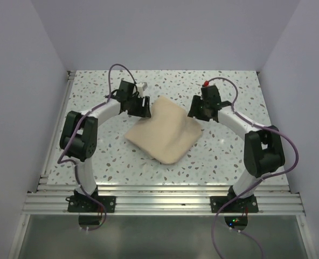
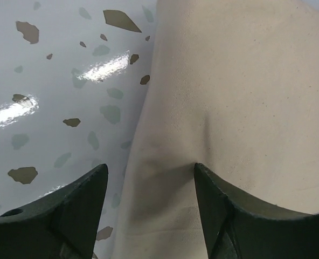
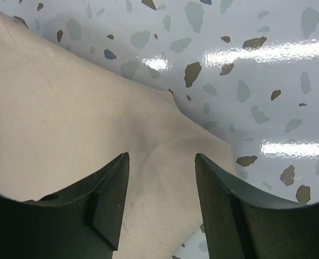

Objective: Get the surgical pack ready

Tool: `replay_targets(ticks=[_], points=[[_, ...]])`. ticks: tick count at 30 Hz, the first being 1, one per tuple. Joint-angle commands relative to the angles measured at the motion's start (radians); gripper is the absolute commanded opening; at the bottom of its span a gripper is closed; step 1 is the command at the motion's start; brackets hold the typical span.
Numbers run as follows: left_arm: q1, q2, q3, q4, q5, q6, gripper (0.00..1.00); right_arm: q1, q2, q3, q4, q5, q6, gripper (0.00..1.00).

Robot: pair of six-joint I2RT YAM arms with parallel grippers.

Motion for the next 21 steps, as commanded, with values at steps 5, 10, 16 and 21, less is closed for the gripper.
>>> replay_targets(ticks=[5, 10, 16, 21], points=[[-0.002, 0.051, 0.005, 0.001, 0.052, 0.034, 0.53, 0.001, -0.065, -0.096, 0.043, -0.072, -0.009, 0.56], [-0.015, 0.061, -0.038, -0.002, -0.004, 0.031, 0.44, 0.001, -0.105, -0.139, 0.048, -0.087, -0.015, 0.57], [-0.112, 0.051, -0.084, -0.028, -0.28, -0.023, 0.48, 0.003, -0.142, -0.179, 0.054, -0.118, -0.017, 0.58], [-0.132, 0.097, -0.095, -0.023, -0.308, -0.049, 0.42, 0.004, -0.162, -0.21, 0.061, -0.123, -0.02, 0.59]])
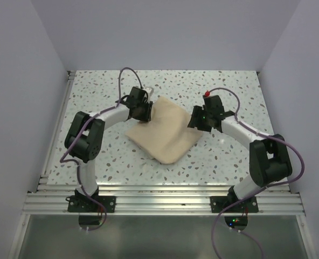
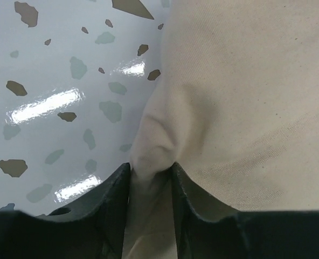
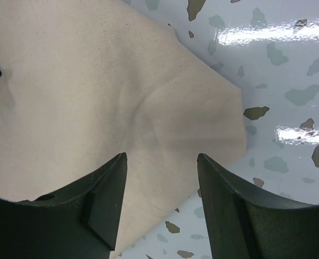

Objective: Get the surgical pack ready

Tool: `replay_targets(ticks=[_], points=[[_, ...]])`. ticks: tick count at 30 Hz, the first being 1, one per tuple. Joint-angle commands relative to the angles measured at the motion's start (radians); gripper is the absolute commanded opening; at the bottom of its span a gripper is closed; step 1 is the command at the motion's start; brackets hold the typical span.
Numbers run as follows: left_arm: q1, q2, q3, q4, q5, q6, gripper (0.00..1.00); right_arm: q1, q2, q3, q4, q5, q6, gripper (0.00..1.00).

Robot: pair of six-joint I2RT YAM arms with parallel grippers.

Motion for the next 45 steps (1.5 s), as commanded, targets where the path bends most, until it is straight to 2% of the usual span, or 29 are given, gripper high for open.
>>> replay_targets(ticks=[1, 6, 11, 14, 17, 18, 20, 21, 24, 27, 32, 38, 45], points=[[-0.021, 0.068, -0.045, -0.077, -0.084, -0.024, 0.36, 0.002, -0.045, -0.016, 0.032, -0.022, -0.021, 0.59], [-0.001, 0.084, -0.063, -0.065, -0.04, -0.08, 0.12, 0.002, -0.052, -0.038, 0.044, -0.045, -0.019, 0.59], [0.014, 0.043, -0.165, 0.017, 0.037, -0.188, 0.01, 0.005, -0.054, -0.058, 0.066, -0.072, -0.021, 0.59], [0.016, -0.008, -0.247, 0.082, 0.064, -0.277, 0.0, 0.007, -0.048, -0.058, 0.069, -0.082, -0.029, 0.59], [0.01, -0.068, -0.317, 0.145, 0.087, -0.341, 0.2, 0.007, -0.037, -0.056, 0.076, -0.089, -0.032, 0.59], [0.001, -0.1, -0.327, 0.147, 0.074, -0.346, 0.3, 0.007, -0.036, -0.056, 0.078, -0.092, -0.033, 0.6], [-0.004, -0.129, -0.336, 0.136, 0.037, -0.349, 0.43, 0.007, -0.029, -0.058, 0.081, -0.097, -0.035, 0.6], [-0.004, -0.155, -0.334, 0.127, 0.029, -0.337, 0.53, 0.007, -0.029, -0.059, 0.083, -0.097, -0.035, 0.6], [-0.004, -0.188, -0.298, 0.074, -0.003, -0.288, 0.65, 0.008, -0.036, -0.062, 0.086, -0.098, -0.036, 0.6], [-0.003, -0.182, -0.217, -0.018, -0.011, -0.222, 0.69, 0.007, -0.034, -0.064, 0.087, -0.105, -0.038, 0.6], [0.004, -0.14, -0.071, -0.17, -0.002, -0.131, 0.69, 0.008, -0.032, -0.069, 0.09, -0.112, -0.036, 0.6], [0.004, -0.106, -0.019, -0.195, 0.044, -0.065, 0.66, 0.007, -0.037, -0.069, 0.087, -0.114, -0.039, 0.6], [0.001, 0.025, 0.04, -0.226, 0.069, -0.011, 0.65, 0.008, -0.042, -0.072, 0.084, -0.112, -0.038, 0.6]])
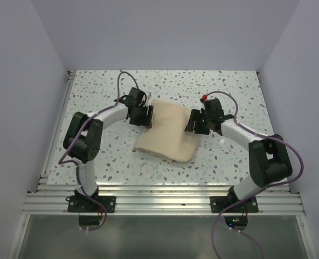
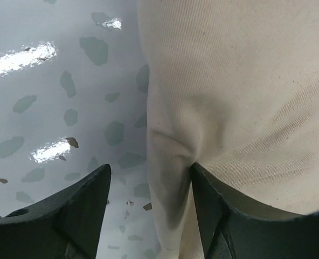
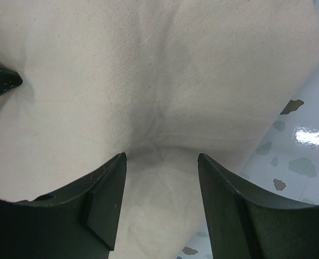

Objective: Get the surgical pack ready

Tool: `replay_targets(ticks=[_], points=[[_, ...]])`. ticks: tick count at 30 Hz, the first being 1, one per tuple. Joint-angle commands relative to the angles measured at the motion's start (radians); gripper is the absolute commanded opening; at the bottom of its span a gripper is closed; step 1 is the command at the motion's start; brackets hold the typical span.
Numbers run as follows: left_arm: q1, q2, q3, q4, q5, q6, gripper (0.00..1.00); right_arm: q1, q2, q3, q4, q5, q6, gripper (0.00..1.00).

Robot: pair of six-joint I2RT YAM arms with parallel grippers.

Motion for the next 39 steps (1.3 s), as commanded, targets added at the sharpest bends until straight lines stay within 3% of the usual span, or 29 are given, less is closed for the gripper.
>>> replay_targets(ticks=[1, 4, 8, 13, 15, 19, 27, 32, 39], points=[[-0.007, 0.069, 0.035, -0.042, 0.03, 0.06, 0.65, 0.003, -0.036, -0.009, 0.026, -0.009, -0.016, 0.6], [-0.011, 0.12, 0.022, -0.026, 0.032, 0.054, 0.56, 0.005, -0.034, -0.012, 0.03, -0.012, -0.014, 0.6], [-0.005, 0.166, -0.034, 0.029, 0.09, 0.023, 0.32, 0.003, -0.037, -0.02, 0.032, -0.015, -0.014, 0.6], [-0.005, 0.16, -0.156, 0.152, 0.188, -0.032, 0.13, 0.003, -0.041, -0.038, 0.041, -0.021, -0.014, 0.6], [-0.001, 0.132, -0.234, 0.239, 0.253, -0.075, 0.01, 0.003, -0.048, -0.044, 0.038, -0.017, -0.016, 0.6], [0.001, 0.08, -0.377, 0.402, 0.364, -0.171, 0.0, 0.003, -0.077, -0.06, 0.033, -0.009, -0.017, 0.6], [-0.007, -0.07, -0.762, 0.908, 0.492, -0.515, 0.0, 0.003, -0.145, -0.093, 0.012, 0.0, -0.023, 0.6], [-0.005, -0.061, -0.851, 1.098, 0.509, -0.644, 0.0, 0.003, -0.202, -0.118, 0.018, -0.013, -0.017, 0.6], [-0.007, -0.057, -0.867, 1.111, 0.447, -0.655, 0.0, 0.003, -0.257, -0.126, -0.006, -0.046, -0.02, 0.6]])
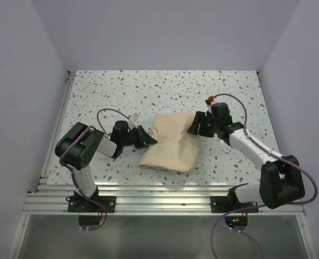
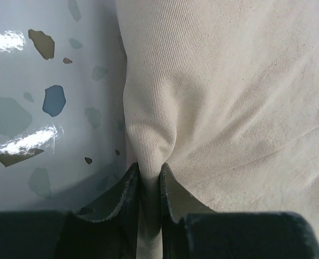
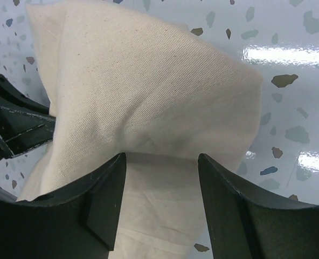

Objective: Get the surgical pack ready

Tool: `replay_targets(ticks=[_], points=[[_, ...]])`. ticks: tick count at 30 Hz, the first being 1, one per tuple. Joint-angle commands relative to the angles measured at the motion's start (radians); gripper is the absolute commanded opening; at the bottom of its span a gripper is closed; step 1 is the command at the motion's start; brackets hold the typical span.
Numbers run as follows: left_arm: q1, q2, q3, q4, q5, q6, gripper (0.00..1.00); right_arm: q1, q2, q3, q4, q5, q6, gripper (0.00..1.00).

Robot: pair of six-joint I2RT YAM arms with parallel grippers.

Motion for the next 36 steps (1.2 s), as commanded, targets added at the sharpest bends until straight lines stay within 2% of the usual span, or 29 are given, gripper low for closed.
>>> replay_targets(ticks=[1, 6, 7, 9, 11, 16, 20, 22, 23, 26, 28, 32, 33, 36], points=[[-0.024, 0.054, -0.056, -0.12, -0.025, -0.024, 0.0, 0.003, -0.041, -0.014, -0.013, -0.028, -0.013, 0.6], [-0.024, 0.096, -0.087, -0.013, -0.032, -0.069, 0.0, 0.002, -0.086, -0.04, -0.051, 0.045, -0.019, 0.61], [-0.026, 0.115, -0.088, -0.001, -0.032, -0.075, 0.0, 0.003, -0.088, -0.043, -0.053, 0.044, -0.019, 0.59], [-0.024, 0.135, -0.104, 0.047, -0.032, -0.086, 0.0, 0.002, -0.087, -0.049, -0.051, 0.033, -0.016, 0.47], [-0.026, 0.146, -0.117, 0.088, -0.035, -0.096, 0.0, 0.003, -0.087, -0.06, -0.037, 0.016, -0.005, 0.41], [-0.026, 0.155, -0.124, 0.108, -0.044, -0.092, 0.0, 0.008, -0.088, -0.105, 0.041, -0.06, 0.042, 0.34], [-0.026, 0.15, -0.119, 0.101, -0.058, -0.083, 0.0, 0.039, -0.074, -0.122, 0.061, -0.059, 0.062, 0.3], [-0.026, 0.15, -0.119, 0.099, -0.062, -0.077, 0.0, 0.056, -0.074, -0.116, 0.034, -0.034, 0.048, 0.32], [-0.026, 0.152, -0.114, 0.096, -0.065, -0.073, 0.0, 0.06, -0.083, -0.108, -0.006, -0.024, 0.042, 0.42], [-0.026, 0.158, -0.11, 0.093, -0.067, -0.064, 0.0, 0.071, -0.135, -0.076, -0.101, 0.05, -0.007, 0.49], [-0.026, 0.167, -0.11, 0.094, -0.068, -0.061, 0.0, 0.097, -0.18, -0.062, -0.21, 0.133, -0.043, 0.52], [-0.026, 0.187, -0.113, 0.133, -0.065, -0.072, 0.0, 0.178, -0.261, 0.001, -0.432, 0.209, -0.054, 0.66], [-0.026, 0.195, -0.114, 0.142, -0.065, -0.076, 0.0, 0.219, -0.28, 0.003, -0.456, 0.235, -0.045, 0.67], [-0.026, 0.207, -0.119, 0.179, -0.068, -0.093, 0.0, 0.232, -0.41, -0.032, -0.471, 0.254, 0.001, 0.69]])
